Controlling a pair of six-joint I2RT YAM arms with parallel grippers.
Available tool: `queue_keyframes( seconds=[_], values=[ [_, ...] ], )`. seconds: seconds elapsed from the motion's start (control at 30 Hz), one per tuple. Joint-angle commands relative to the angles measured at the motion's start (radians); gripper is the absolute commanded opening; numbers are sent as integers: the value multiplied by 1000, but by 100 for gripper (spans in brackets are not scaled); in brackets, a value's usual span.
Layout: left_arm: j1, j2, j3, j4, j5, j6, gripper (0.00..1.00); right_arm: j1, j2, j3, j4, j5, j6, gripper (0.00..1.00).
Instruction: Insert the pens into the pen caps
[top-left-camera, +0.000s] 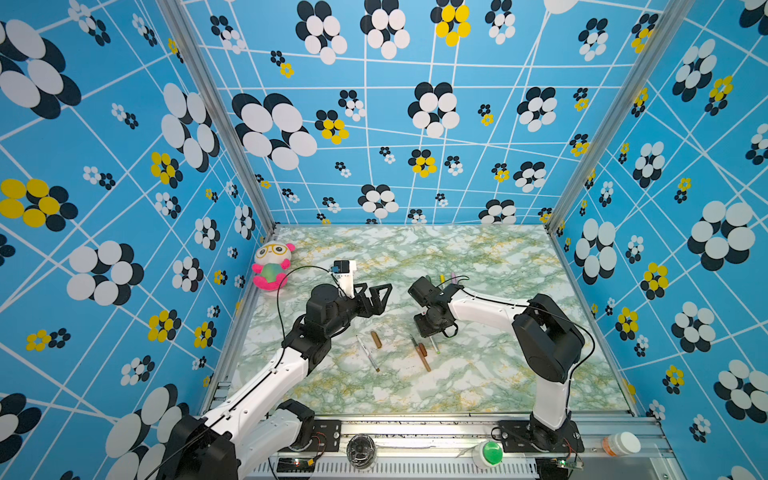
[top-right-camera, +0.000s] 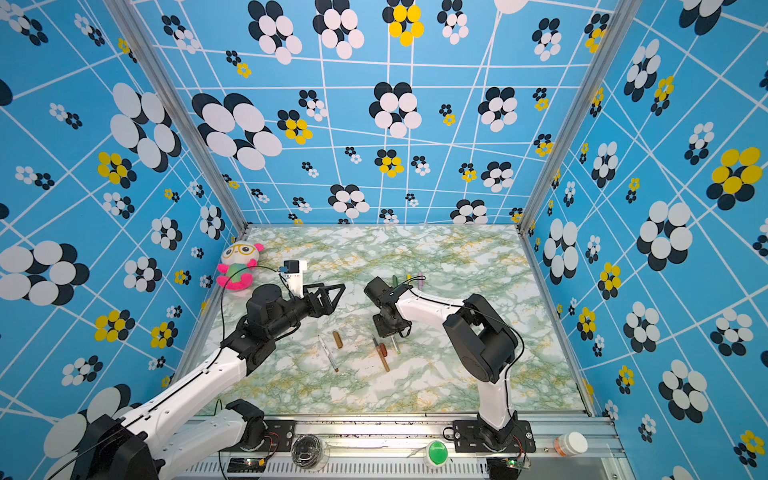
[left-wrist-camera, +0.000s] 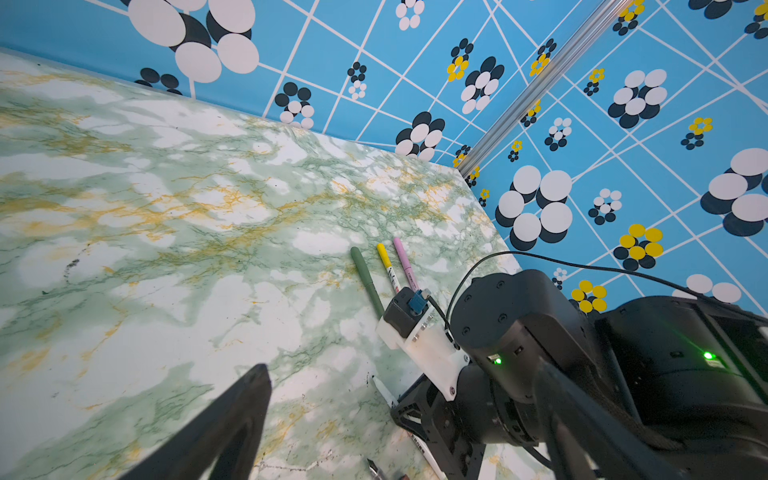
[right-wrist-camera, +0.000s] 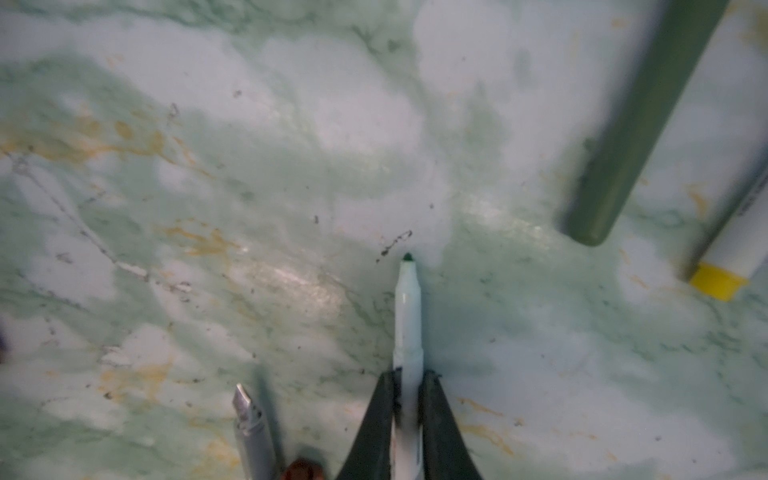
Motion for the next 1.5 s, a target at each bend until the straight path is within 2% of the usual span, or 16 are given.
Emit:
queue_keyframes(
  seconds=[0.0, 0.17, 0.3, 0.43, 0.63, 0.93, 1.47],
  values=[
    [-10, -9, 12, 7, 0, 10, 100, 4, 15, -4, -10, 27, 11, 12],
    [-9, -6, 22, 6, 12, 15, 100, -9, -97, 0, 22, 6, 50, 7],
    [-9, -3, 33, 6, 38, 23, 99, -45, -232, -17, 102, -57, 98, 2],
    [-9, 7, 47, 5, 69, 19, 98, -103, -360, -48, 209, -141, 166, 0],
    [-22, 40, 62, 36, 128, 1, 95, -151, -487, -95, 349, -196, 264, 0],
    [-116, 119, 146, 19, 215, 73, 92, -164, -544, -139, 483, -255, 336, 0],
    [-177, 297, 242, 77, 216, 34, 73, -161, -557, -182, 592, -407, 374, 0]
  ],
)
